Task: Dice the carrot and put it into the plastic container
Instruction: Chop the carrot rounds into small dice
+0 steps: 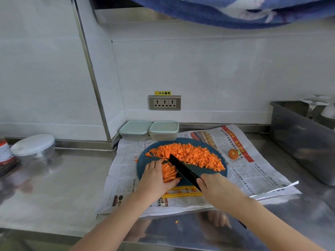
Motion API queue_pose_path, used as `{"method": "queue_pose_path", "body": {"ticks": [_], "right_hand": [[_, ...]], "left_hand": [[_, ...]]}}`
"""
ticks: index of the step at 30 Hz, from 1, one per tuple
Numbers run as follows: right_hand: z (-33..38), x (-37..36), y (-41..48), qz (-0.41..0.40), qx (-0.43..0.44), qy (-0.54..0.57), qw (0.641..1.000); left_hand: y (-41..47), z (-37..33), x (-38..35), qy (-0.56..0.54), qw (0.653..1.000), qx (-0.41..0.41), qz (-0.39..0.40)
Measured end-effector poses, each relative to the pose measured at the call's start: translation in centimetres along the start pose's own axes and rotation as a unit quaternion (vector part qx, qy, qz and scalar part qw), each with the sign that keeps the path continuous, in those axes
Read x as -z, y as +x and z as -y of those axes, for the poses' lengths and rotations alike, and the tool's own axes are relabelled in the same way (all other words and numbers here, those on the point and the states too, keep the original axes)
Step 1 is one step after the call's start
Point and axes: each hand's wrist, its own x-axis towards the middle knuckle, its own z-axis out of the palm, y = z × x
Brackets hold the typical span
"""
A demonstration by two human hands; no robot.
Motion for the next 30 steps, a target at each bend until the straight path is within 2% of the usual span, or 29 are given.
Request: {"method": "queue_pose_path", "body": {"ticks": [6,21,26,30], "right_hand": [[0.5,-0.1,0.8,-0.041,0.023,0.013,0.999],[1.3,-0.1,1.0,0.002,0.039,-0.031,0.999],[2.8,0.1,2.0,0.018,0.072,-0.052,0.996],[3.7,-0.4,3.6,0.035,0.058,-0.045,0.997]], "left_hand": [[-0.4,-0.4,-0.1,0.044,0.999,-0.012,-0.009],[-0.3,-0.3,-0.1,0.092,0.994,-0.066,0.009],[-0.2,0.2,-0.5,0.081,0.994,-0.073,0.004],[-0.4,-0.3,-0.2,0.077,0.995,-0.068,0.007]]}}
